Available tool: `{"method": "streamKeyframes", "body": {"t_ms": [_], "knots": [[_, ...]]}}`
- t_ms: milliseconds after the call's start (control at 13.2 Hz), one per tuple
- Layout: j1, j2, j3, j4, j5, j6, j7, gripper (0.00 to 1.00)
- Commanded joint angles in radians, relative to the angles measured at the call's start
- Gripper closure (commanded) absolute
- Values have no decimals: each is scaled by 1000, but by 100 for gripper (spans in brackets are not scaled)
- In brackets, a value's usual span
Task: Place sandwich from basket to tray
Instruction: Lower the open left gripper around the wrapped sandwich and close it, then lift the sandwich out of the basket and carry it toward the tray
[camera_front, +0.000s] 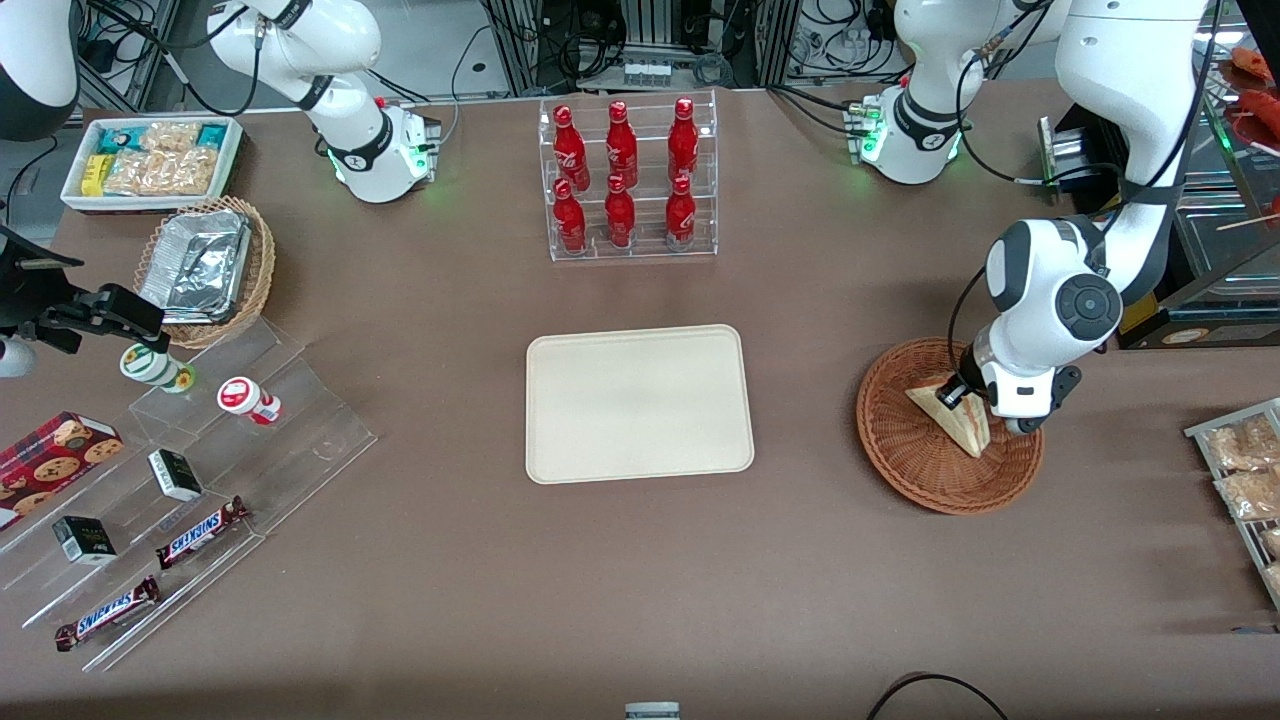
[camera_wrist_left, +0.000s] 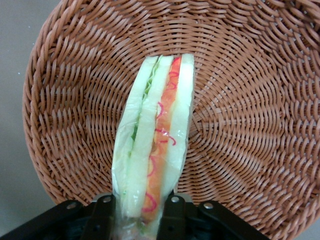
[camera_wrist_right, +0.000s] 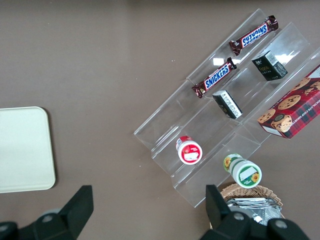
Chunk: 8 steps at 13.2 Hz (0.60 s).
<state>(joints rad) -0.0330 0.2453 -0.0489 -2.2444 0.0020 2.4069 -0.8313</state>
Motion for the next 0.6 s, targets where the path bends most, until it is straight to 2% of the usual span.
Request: {"method": "streamKeyframes", "body": {"t_ms": [0, 302, 528], "knots": [[-7, -41, 1, 19, 15, -60, -9, 100], [-34, -58, -2, 162, 16, -289, 30, 100], [-106, -54, -3, 207, 16, -336, 32, 100]]}}
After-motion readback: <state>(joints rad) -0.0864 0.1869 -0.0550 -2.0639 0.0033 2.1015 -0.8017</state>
